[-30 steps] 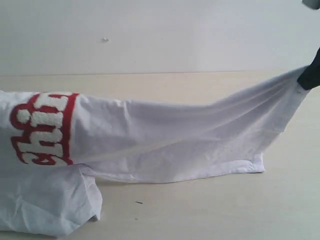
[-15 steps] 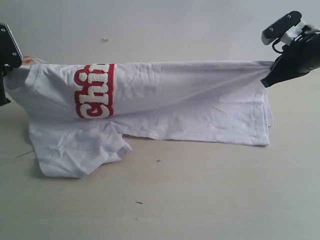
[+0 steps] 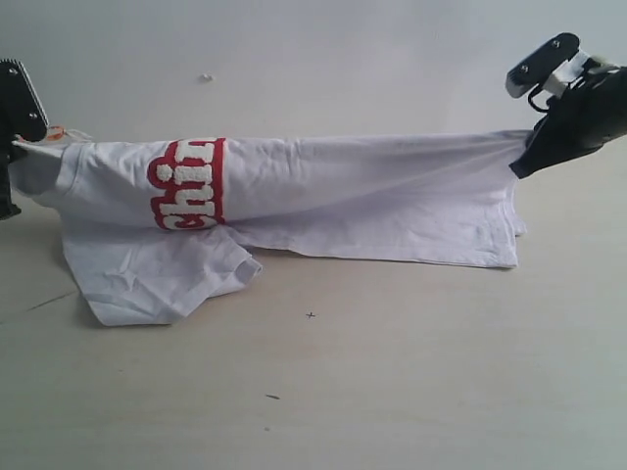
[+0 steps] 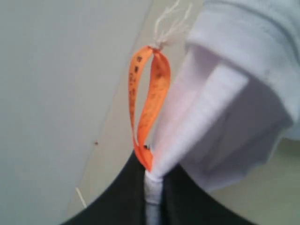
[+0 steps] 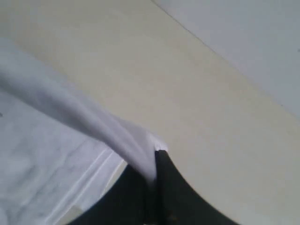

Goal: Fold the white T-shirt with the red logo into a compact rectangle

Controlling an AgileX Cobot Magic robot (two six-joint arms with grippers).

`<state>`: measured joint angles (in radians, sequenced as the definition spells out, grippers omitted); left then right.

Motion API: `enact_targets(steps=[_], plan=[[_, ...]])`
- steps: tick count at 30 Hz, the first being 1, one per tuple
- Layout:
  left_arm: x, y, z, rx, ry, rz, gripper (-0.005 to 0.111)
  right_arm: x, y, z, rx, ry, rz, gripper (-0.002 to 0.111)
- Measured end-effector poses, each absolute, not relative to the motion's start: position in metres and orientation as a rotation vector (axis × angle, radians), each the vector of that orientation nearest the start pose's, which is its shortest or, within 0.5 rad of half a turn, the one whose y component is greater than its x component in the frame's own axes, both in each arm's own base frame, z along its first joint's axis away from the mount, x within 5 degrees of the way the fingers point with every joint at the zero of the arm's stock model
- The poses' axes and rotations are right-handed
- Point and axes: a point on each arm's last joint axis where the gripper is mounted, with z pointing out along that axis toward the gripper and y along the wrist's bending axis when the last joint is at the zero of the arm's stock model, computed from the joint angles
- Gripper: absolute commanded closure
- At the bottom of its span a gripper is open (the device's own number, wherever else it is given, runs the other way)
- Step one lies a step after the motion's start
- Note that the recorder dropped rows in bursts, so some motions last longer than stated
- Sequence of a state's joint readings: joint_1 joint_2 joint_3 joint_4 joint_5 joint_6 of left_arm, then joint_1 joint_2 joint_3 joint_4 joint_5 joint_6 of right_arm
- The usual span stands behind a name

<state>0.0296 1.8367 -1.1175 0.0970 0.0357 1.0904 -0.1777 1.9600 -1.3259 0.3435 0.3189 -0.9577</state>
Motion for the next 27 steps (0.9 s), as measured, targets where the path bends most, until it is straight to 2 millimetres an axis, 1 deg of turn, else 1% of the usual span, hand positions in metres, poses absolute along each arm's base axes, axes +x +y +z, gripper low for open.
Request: enact_targets(steps=[3,5,6,8,9,14,16,19,21,24,27], plan=[[0.387,0.014,0.219,1.31,2.062,0.592,0.107,0.413,-0.062,0.216,-0.554,2.356,-0.196,0.108],[0.375,0.013,0.238,1.299,2.114,0.555,0.107,0.404,-0.059,0.234,-0.535,2.362,-0.159,0.108],[0.368,0.013,0.249,1.288,2.128,0.536,0.107,0.398,-0.057,0.246,-0.524,2.359,-0.143,0.108],[0.353,0.01,0.27,1.29,2.136,0.504,0.107,0.389,-0.053,0.26,-0.521,2.369,-0.111,0.108],[0.345,0.009,0.28,1.3,2.137,0.485,0.107,0.381,-0.051,0.271,-0.522,2.375,-0.089,0.108],[0.307,0.004,0.314,1.342,2.158,0.401,0.107,0.35,-0.041,0.306,-0.548,2.4,-0.02,0.108],[0.29,0.003,0.329,1.327,2.166,0.388,0.107,0.336,-0.037,0.323,-0.532,2.399,0.004,0.108],[0.265,0.002,0.352,1.258,2.166,0.39,0.107,0.313,-0.033,0.347,-0.503,2.387,0.027,0.108],[0.246,0.002,0.367,1.23,2.159,0.402,0.107,0.295,-0.029,0.364,-0.481,2.376,0.041,0.108],[0.218,0.003,0.383,1.183,2.18,0.419,0.107,0.267,-0.023,0.388,-0.443,2.351,0.058,0.108],[0.192,0.006,0.394,1.117,2.222,0.435,0.107,0.239,-0.017,0.407,-0.419,2.323,0.068,0.108]])
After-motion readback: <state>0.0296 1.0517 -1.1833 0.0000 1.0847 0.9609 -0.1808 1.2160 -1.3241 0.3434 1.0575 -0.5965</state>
